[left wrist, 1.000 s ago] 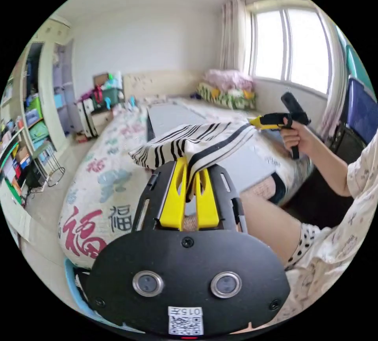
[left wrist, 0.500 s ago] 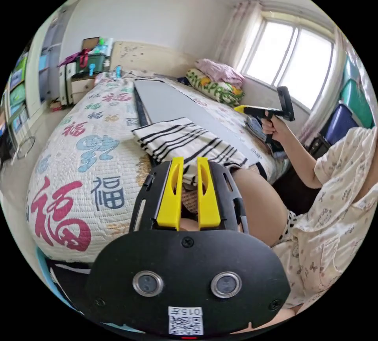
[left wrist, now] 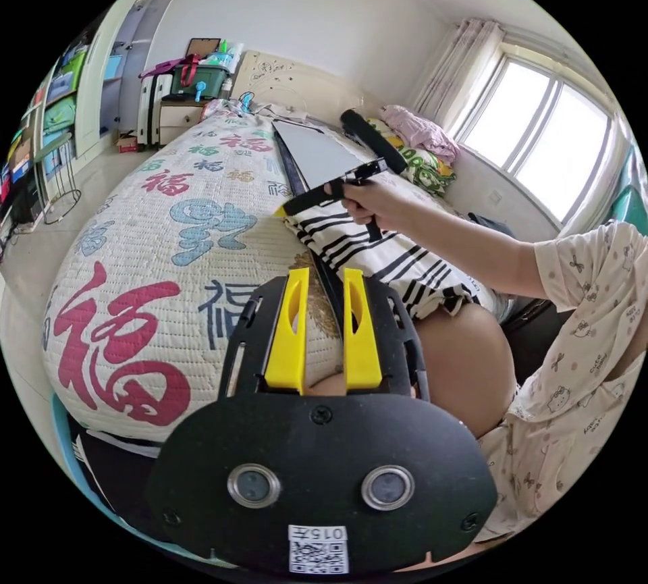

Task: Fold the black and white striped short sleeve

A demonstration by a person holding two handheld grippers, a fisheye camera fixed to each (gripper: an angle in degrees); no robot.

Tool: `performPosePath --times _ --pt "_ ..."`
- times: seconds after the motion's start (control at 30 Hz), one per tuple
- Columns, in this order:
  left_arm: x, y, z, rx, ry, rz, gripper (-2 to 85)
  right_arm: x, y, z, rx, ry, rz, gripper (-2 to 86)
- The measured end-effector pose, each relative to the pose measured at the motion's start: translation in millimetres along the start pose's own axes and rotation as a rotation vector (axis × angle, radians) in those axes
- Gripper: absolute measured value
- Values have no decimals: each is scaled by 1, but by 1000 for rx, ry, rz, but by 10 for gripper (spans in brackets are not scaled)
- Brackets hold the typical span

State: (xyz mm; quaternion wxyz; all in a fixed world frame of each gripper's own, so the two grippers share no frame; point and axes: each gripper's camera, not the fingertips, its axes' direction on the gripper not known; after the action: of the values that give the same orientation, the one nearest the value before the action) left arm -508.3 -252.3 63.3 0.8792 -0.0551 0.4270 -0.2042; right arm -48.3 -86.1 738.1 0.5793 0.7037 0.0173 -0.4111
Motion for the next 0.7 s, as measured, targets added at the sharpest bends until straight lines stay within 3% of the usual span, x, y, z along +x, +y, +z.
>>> performPosePath --times 0.37,0.53,0.6,0.7 --pt "-55 -58 77 3 -9 -83 111 -19 136 -129 402 -268 167 10" --pt "-82 -86 175 -192 -36 -150 136 -24 200 -181 515 -276 256 9" --pt "-83 -82 197 -264 -66 -162 130 -28 222 -206 560 -279 280 8" --pt "-69 -68 181 -211 -86 -145 58 -42 257 -251 629 -241 309 8"
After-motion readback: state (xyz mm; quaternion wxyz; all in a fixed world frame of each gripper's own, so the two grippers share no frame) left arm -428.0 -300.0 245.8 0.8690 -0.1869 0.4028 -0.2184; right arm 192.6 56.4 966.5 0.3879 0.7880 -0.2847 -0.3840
